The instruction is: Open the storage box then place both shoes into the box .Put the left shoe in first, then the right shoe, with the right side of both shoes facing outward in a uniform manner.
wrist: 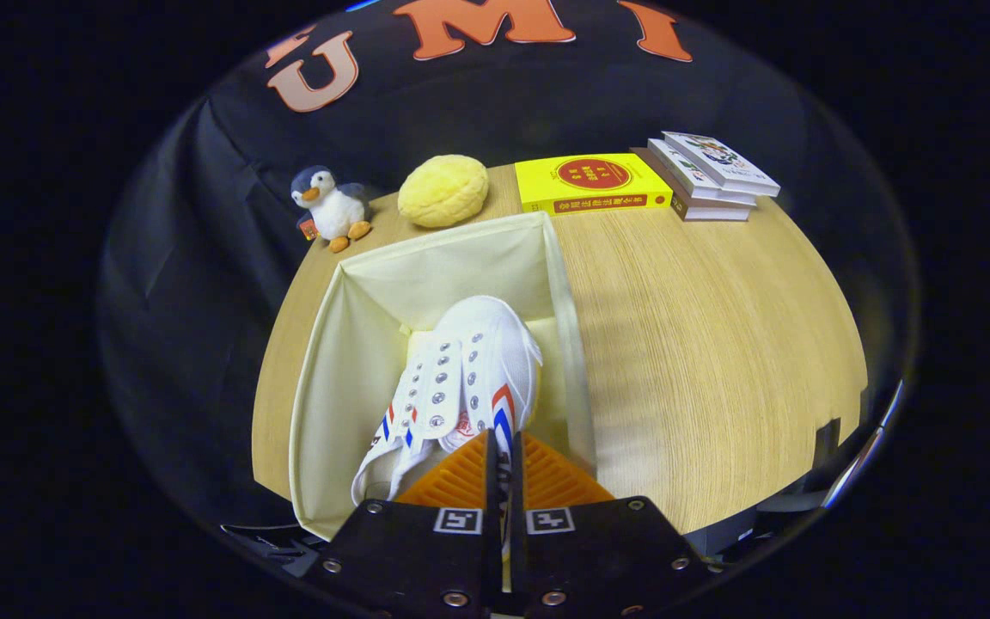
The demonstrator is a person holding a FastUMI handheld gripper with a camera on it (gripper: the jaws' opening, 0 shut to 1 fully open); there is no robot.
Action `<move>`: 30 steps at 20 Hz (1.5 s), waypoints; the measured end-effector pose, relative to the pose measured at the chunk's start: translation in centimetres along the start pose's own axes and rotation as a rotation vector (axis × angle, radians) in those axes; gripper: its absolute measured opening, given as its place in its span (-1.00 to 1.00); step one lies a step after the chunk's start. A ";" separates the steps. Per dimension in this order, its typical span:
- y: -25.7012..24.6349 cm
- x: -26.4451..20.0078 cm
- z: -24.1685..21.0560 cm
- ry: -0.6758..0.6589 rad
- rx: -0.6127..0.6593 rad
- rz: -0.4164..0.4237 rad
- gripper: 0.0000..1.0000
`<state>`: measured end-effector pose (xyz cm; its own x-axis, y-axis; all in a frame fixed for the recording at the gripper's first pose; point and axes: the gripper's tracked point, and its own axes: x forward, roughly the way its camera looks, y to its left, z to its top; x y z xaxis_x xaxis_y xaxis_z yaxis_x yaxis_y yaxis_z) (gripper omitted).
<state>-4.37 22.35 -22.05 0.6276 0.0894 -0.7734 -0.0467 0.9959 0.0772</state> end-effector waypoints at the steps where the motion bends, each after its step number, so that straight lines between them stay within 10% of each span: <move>1: 0.6 -0.7 0.5 -0.018 -0.010 0.021 -0.57; 5: 1.7 -3.9 3.8 -0.122 -0.049 0.067 0.66; 8: 1.1 -6.1 6.2 -0.208 -0.084 0.056 0.96; 30: -13.0 -21.0 19.2 -0.642 -0.108 -0.061 0.97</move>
<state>-2.07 7.33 5.26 0.9694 0.0415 -0.2419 -0.0538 0.9976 -0.0446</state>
